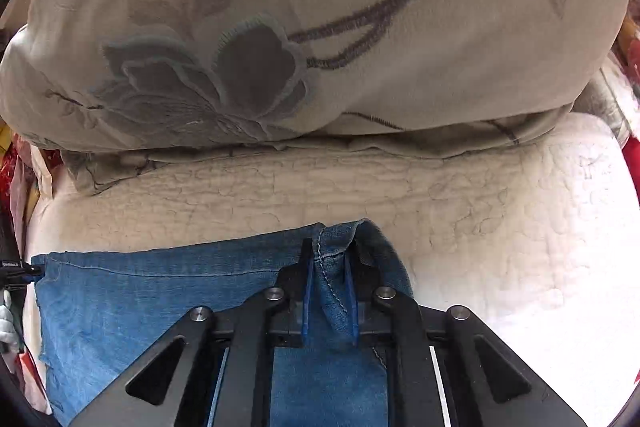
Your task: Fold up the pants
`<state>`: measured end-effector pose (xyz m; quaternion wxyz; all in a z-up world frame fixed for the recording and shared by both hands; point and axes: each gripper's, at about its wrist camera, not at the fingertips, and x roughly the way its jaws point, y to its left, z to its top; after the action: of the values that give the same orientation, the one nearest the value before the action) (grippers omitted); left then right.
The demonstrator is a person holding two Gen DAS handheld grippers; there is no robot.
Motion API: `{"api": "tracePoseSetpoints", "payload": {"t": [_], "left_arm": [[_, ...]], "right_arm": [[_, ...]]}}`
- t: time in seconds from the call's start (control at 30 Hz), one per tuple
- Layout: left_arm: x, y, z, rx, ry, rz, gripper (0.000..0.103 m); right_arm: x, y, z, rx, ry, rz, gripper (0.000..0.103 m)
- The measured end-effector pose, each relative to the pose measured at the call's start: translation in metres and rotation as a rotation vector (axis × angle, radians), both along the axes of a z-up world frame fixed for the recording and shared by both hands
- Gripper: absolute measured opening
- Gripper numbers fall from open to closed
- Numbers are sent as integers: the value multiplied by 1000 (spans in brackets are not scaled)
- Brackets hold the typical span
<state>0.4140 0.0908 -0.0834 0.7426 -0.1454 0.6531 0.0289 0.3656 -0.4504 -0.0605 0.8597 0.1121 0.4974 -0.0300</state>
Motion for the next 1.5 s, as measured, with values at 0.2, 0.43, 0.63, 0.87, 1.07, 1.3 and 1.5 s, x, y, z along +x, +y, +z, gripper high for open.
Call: {"api": "tracePoseSetpoints", "payload": {"t": [0.2, 0.43, 0.63, 0.87, 1.07, 1.3, 1.5], "left_arm": [[-31, 9, 45, -37, -119, 0, 6], [-77, 7, 96, -42, -233, -16, 6], [-125, 8, 130, -69, -337, 5, 6], [-200, 25, 152, -177, -413, 46, 6], [-269, 49, 115, -246, -344, 80, 6], [-325, 70, 29, -261, -105, 96, 8], [-356, 87, 51, -268, -175, 147, 25]], "right_arm": [[-44, -4, 49, 55, -98, -6, 13], [-113, -4, 101, 127, -208, -5, 13], [-180, 7, 129, 204, -282, -2, 13], [-278, -2, 134, 309, -339, -34, 13], [-365, -7, 90, 329, -280, -87, 17], [-420, 1, 23, 252, -49, -149, 25], [-455, -19, 40, 330, -114, -267, 58]]}}
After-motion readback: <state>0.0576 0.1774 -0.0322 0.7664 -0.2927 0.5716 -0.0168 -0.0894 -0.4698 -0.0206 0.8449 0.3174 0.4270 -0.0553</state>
